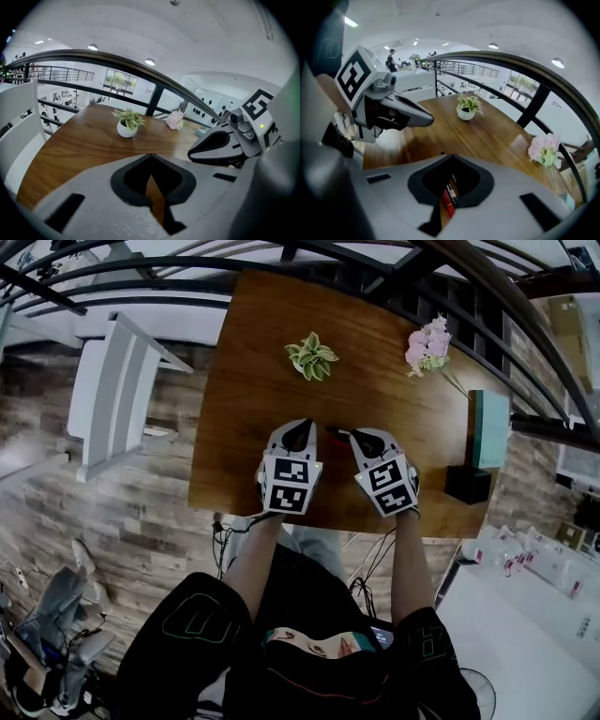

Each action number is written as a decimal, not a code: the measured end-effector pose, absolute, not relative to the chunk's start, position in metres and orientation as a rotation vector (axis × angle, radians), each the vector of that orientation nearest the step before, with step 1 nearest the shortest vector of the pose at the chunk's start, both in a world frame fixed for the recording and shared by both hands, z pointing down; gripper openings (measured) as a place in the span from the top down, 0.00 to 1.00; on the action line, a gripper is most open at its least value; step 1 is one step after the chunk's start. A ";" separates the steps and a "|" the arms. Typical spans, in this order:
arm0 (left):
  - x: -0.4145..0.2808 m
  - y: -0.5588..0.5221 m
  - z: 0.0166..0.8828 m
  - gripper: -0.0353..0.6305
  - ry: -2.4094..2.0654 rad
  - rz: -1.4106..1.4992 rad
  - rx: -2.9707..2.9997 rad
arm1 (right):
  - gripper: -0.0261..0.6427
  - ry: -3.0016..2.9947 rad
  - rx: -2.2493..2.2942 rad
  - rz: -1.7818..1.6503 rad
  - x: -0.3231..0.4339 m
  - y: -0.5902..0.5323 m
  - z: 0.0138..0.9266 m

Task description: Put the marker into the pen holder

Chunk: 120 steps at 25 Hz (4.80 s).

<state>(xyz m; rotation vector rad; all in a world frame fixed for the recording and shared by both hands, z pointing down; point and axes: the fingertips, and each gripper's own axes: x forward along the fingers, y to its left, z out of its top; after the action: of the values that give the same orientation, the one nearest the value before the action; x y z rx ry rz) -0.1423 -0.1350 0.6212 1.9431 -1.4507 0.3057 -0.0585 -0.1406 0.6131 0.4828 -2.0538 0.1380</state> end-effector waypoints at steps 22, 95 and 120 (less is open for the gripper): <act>-0.164 -0.114 0.636 0.94 -1.515 0.235 1.841 | 0.89 -1.750 0.014 -0.193 -0.088 -0.127 0.677; 0.159 -0.172 0.511 0.94 -0.940 0.367 2.479 | 0.90 -1.996 2.063 0.488 0.286 -0.120 0.452; 0.294 -0.198 0.505 0.94 -0.952 0.543 2.538 | 0.90 -2.210 2.099 0.597 0.419 -0.161 0.435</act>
<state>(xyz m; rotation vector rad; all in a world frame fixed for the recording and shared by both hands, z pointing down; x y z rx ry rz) 0.2942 -0.1979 0.5047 2.5385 -0.9524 0.5431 0.4189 -0.1611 0.4350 2.0988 -2.2104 0.5970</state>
